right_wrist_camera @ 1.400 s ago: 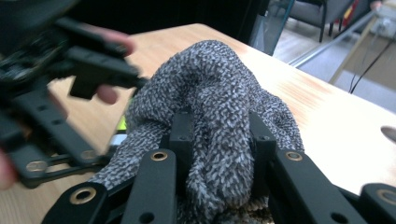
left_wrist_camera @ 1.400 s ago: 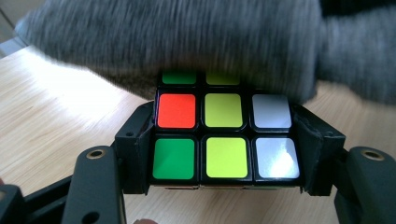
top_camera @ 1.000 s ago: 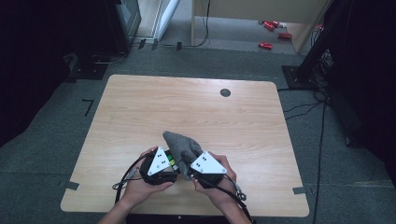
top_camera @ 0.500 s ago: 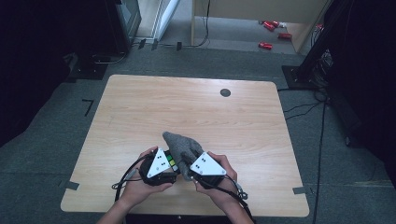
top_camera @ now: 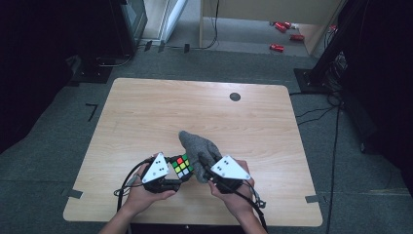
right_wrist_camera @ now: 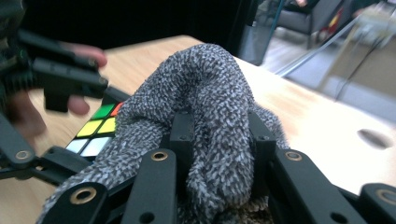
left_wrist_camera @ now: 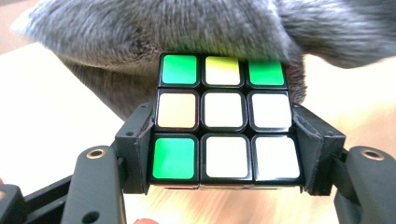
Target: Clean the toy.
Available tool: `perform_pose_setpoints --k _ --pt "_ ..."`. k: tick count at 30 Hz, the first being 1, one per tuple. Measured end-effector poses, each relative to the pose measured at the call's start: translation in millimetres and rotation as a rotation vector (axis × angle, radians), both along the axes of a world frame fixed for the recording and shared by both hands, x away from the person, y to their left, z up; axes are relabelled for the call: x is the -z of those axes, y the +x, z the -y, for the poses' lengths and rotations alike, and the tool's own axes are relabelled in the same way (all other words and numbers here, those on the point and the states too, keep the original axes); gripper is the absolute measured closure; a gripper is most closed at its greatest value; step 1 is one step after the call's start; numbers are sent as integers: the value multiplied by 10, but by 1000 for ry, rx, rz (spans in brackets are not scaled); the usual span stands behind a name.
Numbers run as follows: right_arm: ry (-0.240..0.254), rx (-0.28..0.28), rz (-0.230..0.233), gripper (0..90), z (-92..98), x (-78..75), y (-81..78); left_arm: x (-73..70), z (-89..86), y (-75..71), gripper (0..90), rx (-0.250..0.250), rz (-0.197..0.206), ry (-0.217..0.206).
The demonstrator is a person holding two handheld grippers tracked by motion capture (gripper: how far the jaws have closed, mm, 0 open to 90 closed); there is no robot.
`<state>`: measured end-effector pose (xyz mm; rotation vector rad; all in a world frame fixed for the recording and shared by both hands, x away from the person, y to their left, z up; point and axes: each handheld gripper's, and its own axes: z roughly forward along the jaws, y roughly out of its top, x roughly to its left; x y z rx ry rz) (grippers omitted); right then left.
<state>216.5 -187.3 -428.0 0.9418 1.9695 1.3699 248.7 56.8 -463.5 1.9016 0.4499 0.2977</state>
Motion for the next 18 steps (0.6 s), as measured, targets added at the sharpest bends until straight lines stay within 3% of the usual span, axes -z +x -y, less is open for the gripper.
perform_pose_setpoints --k 2,4,6,8,10,14,18 --pt "73 -59 -34 711 50 45 37 -16 -21 -9 348 19 -2 -45" --pt "113 -88 -57 712 82 90 70 -30 -51 -16 348 31 10 -67" --pt "117 -84 -87 714 108 123 100 -44 -96 -11 348 38 10 -99" --pt "85 -67 -99 714 124 146 120 -53 -128 3 348 40 5 -119" --pt "93 -69 -105 712 145 141 123 -49 -131 8 348 40 6 -114" --pt "137 -120 -65 711 114 38 63 -18 -62 -15 348 46 15 -74" --pt "141 -137 -43 713 88 -22 22 -27 -46 -33 348 54 19 -75"
